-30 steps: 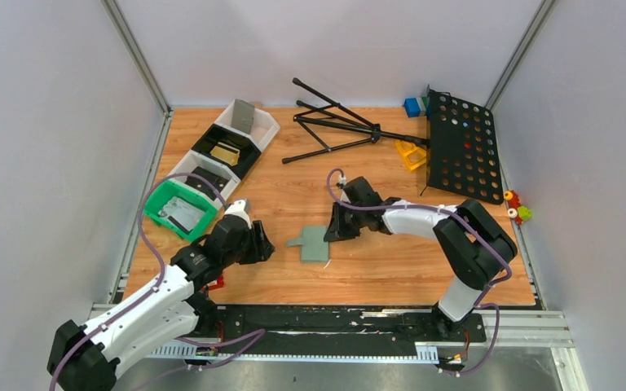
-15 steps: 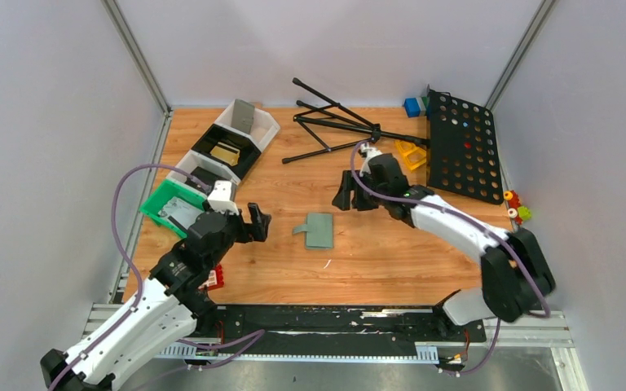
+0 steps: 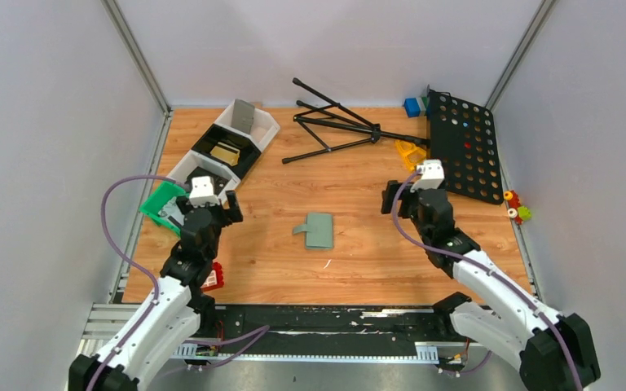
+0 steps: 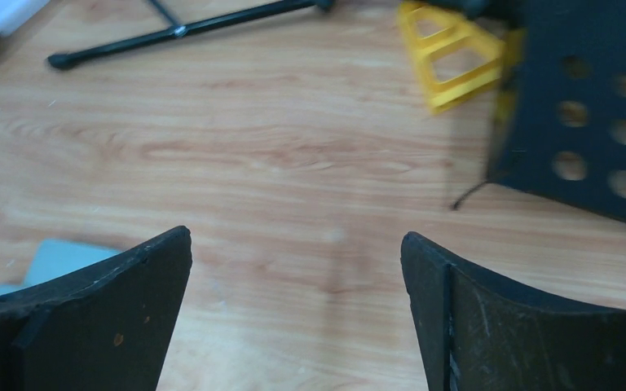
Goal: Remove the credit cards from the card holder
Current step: Reset both arms
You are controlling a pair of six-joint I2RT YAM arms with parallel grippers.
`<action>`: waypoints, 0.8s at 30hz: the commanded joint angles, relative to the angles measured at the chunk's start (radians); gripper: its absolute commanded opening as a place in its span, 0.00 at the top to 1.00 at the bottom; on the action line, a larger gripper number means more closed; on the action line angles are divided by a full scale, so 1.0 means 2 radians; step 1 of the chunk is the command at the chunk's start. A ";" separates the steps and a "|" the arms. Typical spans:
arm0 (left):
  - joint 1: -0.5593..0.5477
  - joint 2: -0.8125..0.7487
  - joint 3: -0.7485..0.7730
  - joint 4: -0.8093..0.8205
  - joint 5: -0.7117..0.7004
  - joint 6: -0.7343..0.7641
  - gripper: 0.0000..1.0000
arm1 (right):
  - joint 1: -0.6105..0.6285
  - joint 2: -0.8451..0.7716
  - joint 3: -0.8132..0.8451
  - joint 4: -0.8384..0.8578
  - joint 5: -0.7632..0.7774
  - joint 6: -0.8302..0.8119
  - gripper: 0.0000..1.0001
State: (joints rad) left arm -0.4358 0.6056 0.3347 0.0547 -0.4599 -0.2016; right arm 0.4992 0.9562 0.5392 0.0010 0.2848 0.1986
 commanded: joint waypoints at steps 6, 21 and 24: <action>0.134 0.100 -0.035 0.169 0.043 0.038 0.00 | -0.142 -0.014 -0.083 0.187 -0.020 -0.092 0.00; 0.174 0.315 -0.101 0.503 0.061 0.096 0.06 | -0.215 0.135 -0.153 0.422 -0.094 -0.169 0.00; 0.176 0.362 -0.100 0.549 0.091 0.105 0.10 | -0.236 0.162 -0.151 0.442 -0.113 -0.157 0.00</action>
State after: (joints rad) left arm -0.0956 1.2518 0.1436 0.9165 -0.3344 -0.0357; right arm 0.0711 1.2358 0.2329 0.7136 0.1242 -0.1162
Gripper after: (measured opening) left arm 0.926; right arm 0.998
